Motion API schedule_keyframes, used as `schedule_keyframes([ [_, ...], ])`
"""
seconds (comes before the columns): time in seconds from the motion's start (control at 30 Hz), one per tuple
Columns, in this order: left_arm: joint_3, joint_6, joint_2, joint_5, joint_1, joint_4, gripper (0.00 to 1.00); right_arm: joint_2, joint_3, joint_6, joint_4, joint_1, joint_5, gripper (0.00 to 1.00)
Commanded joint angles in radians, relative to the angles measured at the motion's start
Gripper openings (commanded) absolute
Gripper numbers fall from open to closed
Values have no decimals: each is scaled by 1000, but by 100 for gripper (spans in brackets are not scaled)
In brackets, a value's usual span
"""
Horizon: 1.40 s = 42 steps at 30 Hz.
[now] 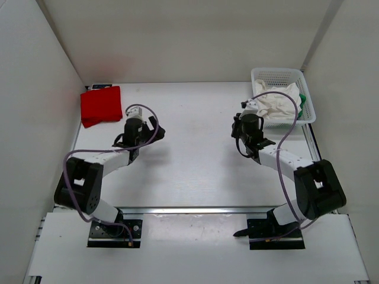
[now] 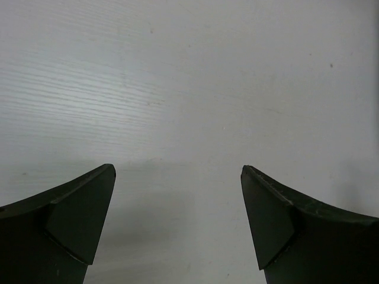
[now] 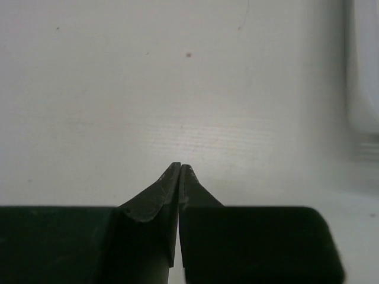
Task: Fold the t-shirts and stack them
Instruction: Grab crumpled tshirt from bin with the right arm
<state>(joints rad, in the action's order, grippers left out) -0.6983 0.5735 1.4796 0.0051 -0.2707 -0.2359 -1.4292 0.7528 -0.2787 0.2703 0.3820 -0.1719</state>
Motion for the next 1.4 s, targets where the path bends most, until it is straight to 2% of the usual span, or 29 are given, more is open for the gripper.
schedule_keyframes([
  [0.0,-14,-26,37,-145,-79,-206,99,-71,-3,153,315,6,-150,2],
  [0.13,-27,-69,136,-226,-149,-356,99,-174,-18,174,454,-15,-160,7],
  [0.23,-35,-139,214,-299,-214,-436,99,-253,-15,142,463,-51,-112,6],
  [0.33,9,-176,264,-365,-257,-558,98,-252,-49,148,518,-32,-138,8],
  [0.37,20,-181,260,-347,-262,-588,99,-247,-72,153,556,-35,-121,9],
  [0.4,40,-185,263,-381,-277,-647,99,-255,-91,160,566,-34,-136,14],
  [0.47,65,-242,260,-361,-292,-692,99,-258,-72,162,555,-37,-117,23],
  [0.6,112,-415,269,-416,-384,-851,99,-241,-111,134,602,-60,-84,32],
  [0.7,102,-469,285,-433,-418,-872,99,-223,-168,170,688,-33,-100,34],
  [0.8,89,-446,289,-320,-372,-850,98,-238,-153,231,690,4,-150,47],
  [0.83,85,-417,291,-263,-346,-838,99,-246,-141,248,684,21,-178,61],
  [0.87,73,-397,298,-242,-334,-814,98,-250,-147,266,685,47,-199,99],
  [0.9,60,-383,301,-226,-322,-803,99,-255,-162,263,754,63,-256,99],
  [0.93,57,-380,300,-223,-318,-795,99,-257,-176,327,782,83,-282,100],
  [1.03,68,-440,298,-229,-354,-819,99,-261,-156,299,739,75,-290,99],
  [1.2,78,-491,297,-195,-366,-845,99,-261,-185,295,794,83,-333,99],
  [1.37,127,-430,304,-344,-375,-945,99,-255,-234,302,874,86,-338,99],
])
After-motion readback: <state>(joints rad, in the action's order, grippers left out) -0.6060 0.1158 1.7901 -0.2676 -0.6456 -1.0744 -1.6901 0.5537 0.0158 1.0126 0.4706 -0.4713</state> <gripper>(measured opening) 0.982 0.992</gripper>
